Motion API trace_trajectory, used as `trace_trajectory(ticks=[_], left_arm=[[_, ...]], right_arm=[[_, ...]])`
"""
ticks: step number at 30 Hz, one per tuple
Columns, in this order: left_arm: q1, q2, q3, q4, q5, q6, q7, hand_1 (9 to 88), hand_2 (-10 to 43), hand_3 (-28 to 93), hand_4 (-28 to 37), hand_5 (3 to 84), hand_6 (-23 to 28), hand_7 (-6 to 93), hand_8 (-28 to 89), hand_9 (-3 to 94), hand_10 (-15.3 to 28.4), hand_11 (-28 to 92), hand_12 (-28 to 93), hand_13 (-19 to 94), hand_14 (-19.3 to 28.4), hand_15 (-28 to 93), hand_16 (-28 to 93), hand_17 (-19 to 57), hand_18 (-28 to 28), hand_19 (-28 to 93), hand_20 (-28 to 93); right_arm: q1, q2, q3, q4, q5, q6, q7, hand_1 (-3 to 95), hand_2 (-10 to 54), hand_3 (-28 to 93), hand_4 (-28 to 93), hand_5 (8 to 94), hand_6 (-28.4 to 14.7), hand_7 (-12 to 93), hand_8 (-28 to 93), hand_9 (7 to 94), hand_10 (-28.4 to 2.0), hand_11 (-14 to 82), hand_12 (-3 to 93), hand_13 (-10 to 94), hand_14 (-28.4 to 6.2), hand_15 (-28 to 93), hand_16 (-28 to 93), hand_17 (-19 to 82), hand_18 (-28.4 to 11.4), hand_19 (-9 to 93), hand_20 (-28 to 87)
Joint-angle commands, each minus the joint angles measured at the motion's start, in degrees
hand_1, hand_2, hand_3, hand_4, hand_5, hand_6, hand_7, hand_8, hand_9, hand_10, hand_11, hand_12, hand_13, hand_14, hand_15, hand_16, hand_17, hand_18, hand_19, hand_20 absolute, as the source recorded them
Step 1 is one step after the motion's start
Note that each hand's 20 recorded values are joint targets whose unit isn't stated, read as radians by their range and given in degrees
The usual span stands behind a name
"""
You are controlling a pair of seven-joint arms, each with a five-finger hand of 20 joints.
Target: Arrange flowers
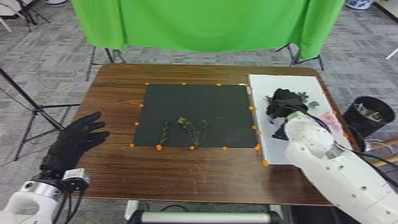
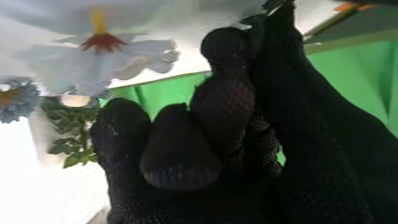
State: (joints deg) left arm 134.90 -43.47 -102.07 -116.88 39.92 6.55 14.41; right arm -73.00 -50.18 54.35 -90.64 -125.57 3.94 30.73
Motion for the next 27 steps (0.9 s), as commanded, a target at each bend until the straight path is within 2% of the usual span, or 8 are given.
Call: trace_trajectory(ticks=[1, 13, 17, 27], left_arm=[[0.83, -0.24, -0.16, -0.35, -0.41, 0.63, 0.25, 28.5, -9.0, 69, -24.4, 29.1, 3.5, 25.1, -13, 26.8, 12.1, 31, 15, 26, 15.2, 48, -3, -6.2, 22.7, 51, 9], [0.39, -0.41, 0.07, -0.24, -0.22, 0.37, -0.09, 28.5, -9.0, 69, -24.2, 29.0, 3.5, 25.2, -13, 26.8, 12.0, 31, 15, 26, 15.3, 48, -3, -6.1, 22.7, 51, 9], [0.15, -0.65, 0.03, -0.09, -0.16, 0.11, -0.44, 28.4, -9.1, 69, -24.2, 29.1, 3.5, 25.1, -13, 26.8, 12.1, 31, 15, 26, 15.2, 48, -3, -6.1, 22.8, 51, 9], [-1.43, -1.08, 0.71, 0.5, 0.42, -0.99, -1.47, 28.5, -9.1, 69, -24.2, 29.1, 3.5, 25.2, -13, 26.8, 12.1, 31, 15, 26, 15.2, 48, -3, -6.1, 22.7, 51, 9]], right_arm=[[0.1, 0.62, 0.66, -2.22, -3.3, 1.17, -1.39, 43.9, -8.8, 85, -23, 74.2, -2.0, 51, 14, 84.2, -9.7, 59.7, 35.9, 82, -6.5, 82, 29, 47, -21.5, 93, 56], [-4.43, -3.49, 5.28, -11.85, 2.28, 1.16, -0.31, 43.6, -8.9, 85, -22, 74.8, -1.9, 52, 15, 84.8, -9.8, 60.0, 36.0, 82, -6.1, 83, 29, 49, -21.4, 93, 57], [-7.34, -6.64, 6.29, -14.55, 1.84, -0.62, 0.56, 43.6, -9.0, 85, -21, 75.0, -1.7, 52, 15, 85.2, -9.9, 59.8, 35.9, 83, -6.0, 83, 29, 49, -21.4, 93, 57], [-9.82, -14.26, 2.44, -12.84, -0.88, -1.49, 6.6, 43.3, -9.4, 86, -21, 76.0, -1.7, 51, 15, 86.7, -9.1, 59.2, 35.7, 85, -5.2, 82, 28, 51, -21.4, 93, 58]])
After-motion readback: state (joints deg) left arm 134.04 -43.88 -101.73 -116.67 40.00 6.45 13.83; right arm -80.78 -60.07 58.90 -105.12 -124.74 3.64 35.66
